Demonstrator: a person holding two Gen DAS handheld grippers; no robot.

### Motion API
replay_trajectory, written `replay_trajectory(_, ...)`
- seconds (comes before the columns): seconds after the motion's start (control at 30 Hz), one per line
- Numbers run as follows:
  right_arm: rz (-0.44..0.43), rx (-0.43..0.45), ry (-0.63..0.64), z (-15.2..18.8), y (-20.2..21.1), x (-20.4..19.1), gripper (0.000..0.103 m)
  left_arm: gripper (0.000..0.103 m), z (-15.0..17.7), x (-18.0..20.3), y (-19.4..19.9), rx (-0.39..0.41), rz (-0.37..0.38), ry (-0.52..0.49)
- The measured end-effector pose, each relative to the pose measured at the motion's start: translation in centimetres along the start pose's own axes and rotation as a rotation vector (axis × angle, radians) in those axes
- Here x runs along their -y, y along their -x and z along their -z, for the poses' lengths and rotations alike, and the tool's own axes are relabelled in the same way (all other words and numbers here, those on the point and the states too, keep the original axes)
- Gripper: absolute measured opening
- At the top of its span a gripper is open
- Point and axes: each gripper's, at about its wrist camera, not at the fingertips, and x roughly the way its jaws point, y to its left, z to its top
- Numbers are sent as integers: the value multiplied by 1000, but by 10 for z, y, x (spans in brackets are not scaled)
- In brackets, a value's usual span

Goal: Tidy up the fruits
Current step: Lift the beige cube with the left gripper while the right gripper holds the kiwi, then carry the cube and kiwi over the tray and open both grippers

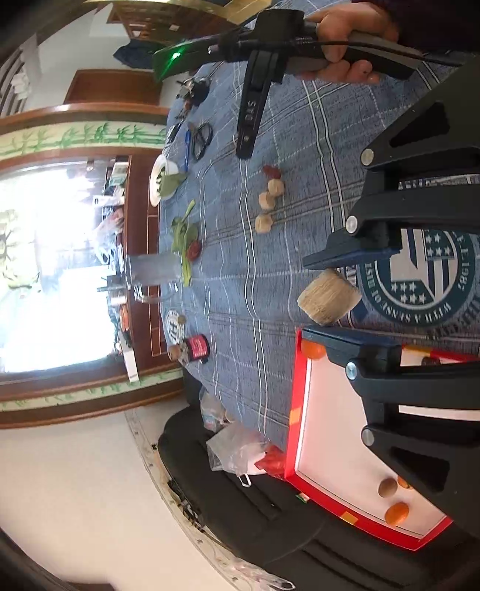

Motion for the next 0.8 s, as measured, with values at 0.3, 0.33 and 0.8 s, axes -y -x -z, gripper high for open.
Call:
replay_trajectory(0.3,34,-7,6,3,-5,4,24,30,5,-22,5,12,18,50)
replay_trajectory(0.33,39,-7,2,4,-5,6,24,30,5,-27,6,18,18,59)
replay_trajectory(0.8,-126,-22,0,35,11,-67,25,30,28,-136,25,74,-110,211)
